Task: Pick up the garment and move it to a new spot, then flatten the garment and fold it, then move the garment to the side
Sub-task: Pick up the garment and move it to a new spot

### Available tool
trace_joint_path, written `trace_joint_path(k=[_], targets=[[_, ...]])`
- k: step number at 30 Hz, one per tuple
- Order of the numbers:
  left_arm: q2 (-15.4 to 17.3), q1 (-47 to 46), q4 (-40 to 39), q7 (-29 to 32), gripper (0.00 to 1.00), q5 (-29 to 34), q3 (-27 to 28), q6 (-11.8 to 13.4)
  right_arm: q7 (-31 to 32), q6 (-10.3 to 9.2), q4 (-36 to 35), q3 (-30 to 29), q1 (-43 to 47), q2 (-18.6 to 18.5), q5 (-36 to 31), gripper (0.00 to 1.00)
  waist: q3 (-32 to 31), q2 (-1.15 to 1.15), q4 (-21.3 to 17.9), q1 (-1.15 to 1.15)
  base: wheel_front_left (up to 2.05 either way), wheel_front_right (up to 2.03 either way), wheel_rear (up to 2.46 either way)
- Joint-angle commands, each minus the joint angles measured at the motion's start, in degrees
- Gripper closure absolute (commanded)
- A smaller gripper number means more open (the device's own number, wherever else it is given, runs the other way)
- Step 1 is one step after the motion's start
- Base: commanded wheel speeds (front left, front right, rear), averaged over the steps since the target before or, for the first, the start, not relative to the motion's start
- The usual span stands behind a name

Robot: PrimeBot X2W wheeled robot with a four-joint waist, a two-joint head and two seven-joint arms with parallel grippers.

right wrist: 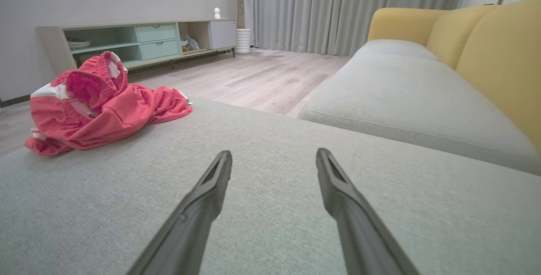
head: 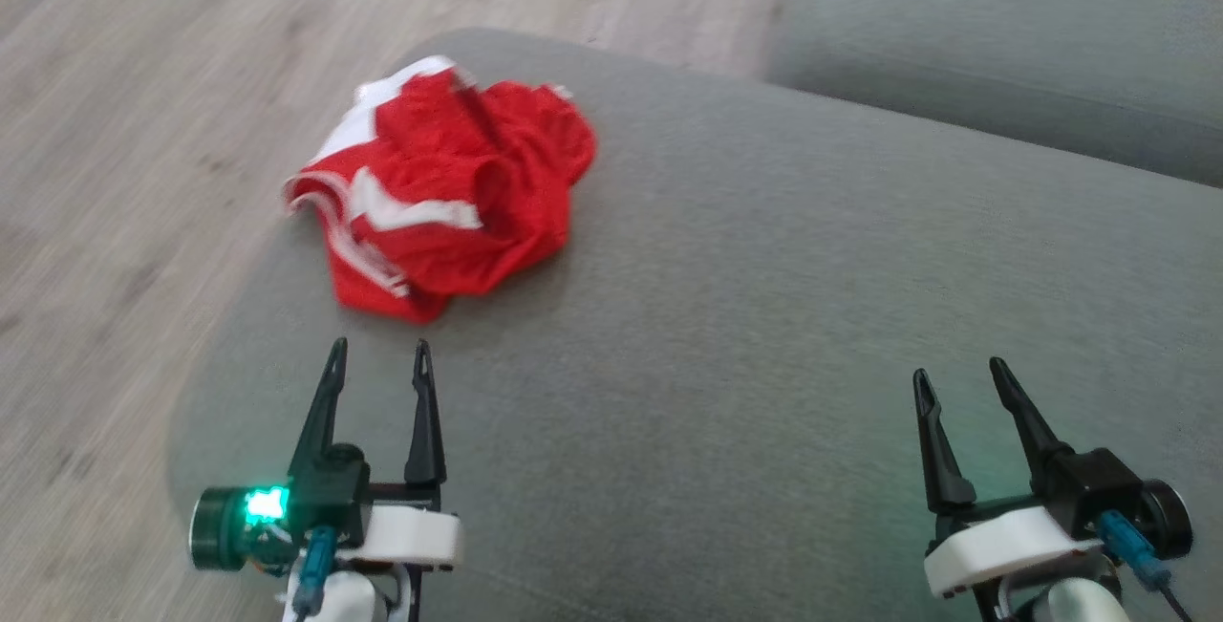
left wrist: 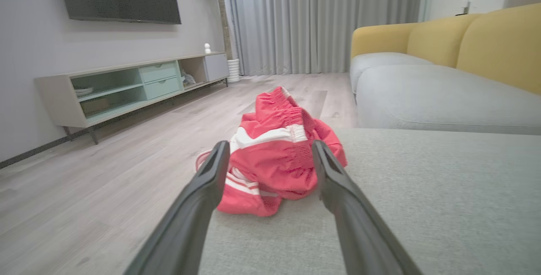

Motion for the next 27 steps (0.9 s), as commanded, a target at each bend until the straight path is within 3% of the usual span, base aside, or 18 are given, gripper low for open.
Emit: trace_joint_path(k=[1, 7, 9, 13, 16, 22, 27], targets=[[0.19, -3.21, -2.38, -0.55, 0.0, 0.5, 2.14, 0.3, -0.62, -0.04, -1.86, 0.98, -2.81, -0.52, -0.5, 0.0, 1.71, 0.0, 2.68, 0.0, 0.0, 0.0, 0.0], [0.6, -4.64, -4.64, -0.55, 0.0, 0.65, 4.88, -0.07, -0.62, -0.04, -1.62, 1.25, -3.6, -0.52, -2.11, 0.0, 3.75, 0.0, 4.04, 0.0, 0.0, 0.0, 0.0], [1.32, -7.05, -5.75, -0.55, 0.0, 0.5, 5.81, -1.31, -0.62, -0.04, -1.9, 1.29, -4.31, -0.52, -3.11, 0.0, 5.62, 0.0, 3.62, 0.0, 0.0, 0.0, 0.0], [3.54, -15.43, -6.24, -0.55, 0.0, 1.64, 7.05, -2.92, -0.62, -0.04, -2.98, 0.62, -6.86, -0.64, -5.98, 0.0, 11.18, 0.0, 2.06, 0.0, 0.0, 0.0, 0.0], [4.69, -24.31, -3.87, -0.55, 0.0, 2.07, 7.5, -3.95, -0.62, -0.04, -4.15, 1.47, -9.04, -2.84, -8.0, 0.0, 15.84, 0.0, 0.96, 0.0, 0.0, 0.0, 0.0], [6.92, -42.59, 14.64, -0.32, 0.0, 2.85, 5.41, -8.92, -0.62, -0.04, -5.32, 3.51, -13.05, -7.47, -8.54, 0.0, 23.11, 0.0, -1.72, 0.0, 0.0, 0.0, 0.0], [8.43, -54.53, 31.82, 6.28, 0.0, 2.89, 4.49, -11.93, -0.62, -0.04, -5.95, 4.62, -15.37, -9.07, -8.15, 0.0, 26.07, 0.0, -4.31, 0.0, 0.0, 0.0, 0.0]])
